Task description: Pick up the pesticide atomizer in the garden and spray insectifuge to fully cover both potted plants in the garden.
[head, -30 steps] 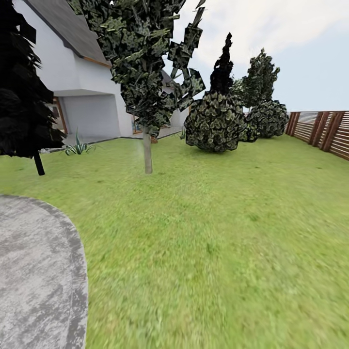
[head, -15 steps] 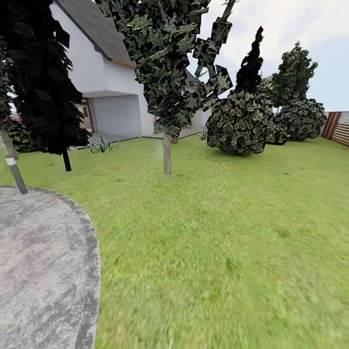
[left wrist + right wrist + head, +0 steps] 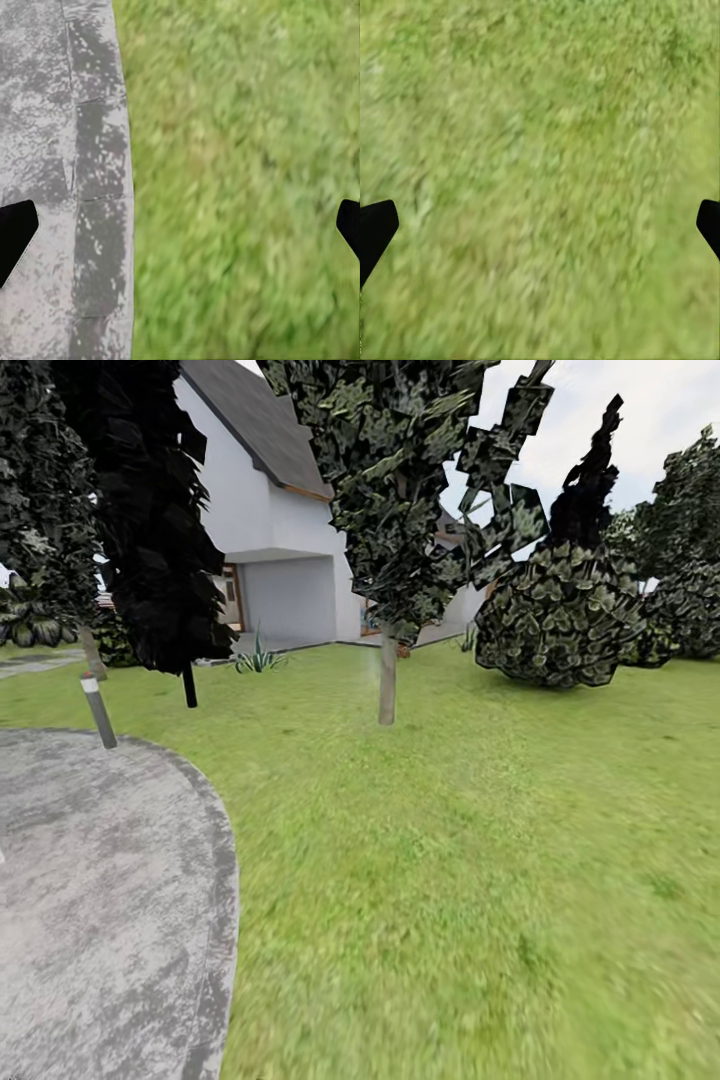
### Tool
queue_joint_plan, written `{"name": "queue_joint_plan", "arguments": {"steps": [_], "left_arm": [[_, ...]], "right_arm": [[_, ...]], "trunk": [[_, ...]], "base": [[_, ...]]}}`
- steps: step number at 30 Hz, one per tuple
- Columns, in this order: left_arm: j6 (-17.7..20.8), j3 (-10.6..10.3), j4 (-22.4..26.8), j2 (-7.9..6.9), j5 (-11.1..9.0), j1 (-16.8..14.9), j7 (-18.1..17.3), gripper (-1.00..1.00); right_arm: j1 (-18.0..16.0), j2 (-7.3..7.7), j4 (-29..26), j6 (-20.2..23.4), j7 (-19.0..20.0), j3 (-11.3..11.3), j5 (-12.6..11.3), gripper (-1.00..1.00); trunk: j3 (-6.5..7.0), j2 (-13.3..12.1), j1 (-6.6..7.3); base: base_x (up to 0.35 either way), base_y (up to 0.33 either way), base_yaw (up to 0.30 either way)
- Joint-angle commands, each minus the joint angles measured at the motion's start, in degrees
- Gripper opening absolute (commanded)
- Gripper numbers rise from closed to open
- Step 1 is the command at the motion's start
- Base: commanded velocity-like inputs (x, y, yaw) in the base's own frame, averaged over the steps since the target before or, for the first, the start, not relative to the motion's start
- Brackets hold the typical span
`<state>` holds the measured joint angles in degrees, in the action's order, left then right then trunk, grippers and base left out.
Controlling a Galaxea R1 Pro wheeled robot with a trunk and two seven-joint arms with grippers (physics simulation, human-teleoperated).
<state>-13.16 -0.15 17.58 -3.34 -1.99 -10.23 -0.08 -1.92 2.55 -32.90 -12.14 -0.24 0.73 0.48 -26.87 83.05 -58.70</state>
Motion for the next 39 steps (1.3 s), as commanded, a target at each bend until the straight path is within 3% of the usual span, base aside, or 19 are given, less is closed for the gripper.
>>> {"name": "queue_joint_plan", "arguments": {"steps": [1, 39], "left_arm": [[-0.19, -0.03, -0.07, 0.00, -0.21, -0.05, -0.01, 1.00], [-0.20, -0.03, -0.04, -0.01, -0.21, -0.05, -0.05, 1.00]], "right_arm": [[-0.02, -0.01, 0.02, -0.17, -0.02, 0.06, 0.05, 1.00], [-0.02, -0.01, -0.06, -0.17, -0.04, 0.06, 0.05, 1.00]], "trunk": [[-0.06, 0.03, -0.03], [-0.12, 0.03, -0.03]], "base": [[0.339, 0.000, 0.276], [0.339, 0.000, 0.277]]}}
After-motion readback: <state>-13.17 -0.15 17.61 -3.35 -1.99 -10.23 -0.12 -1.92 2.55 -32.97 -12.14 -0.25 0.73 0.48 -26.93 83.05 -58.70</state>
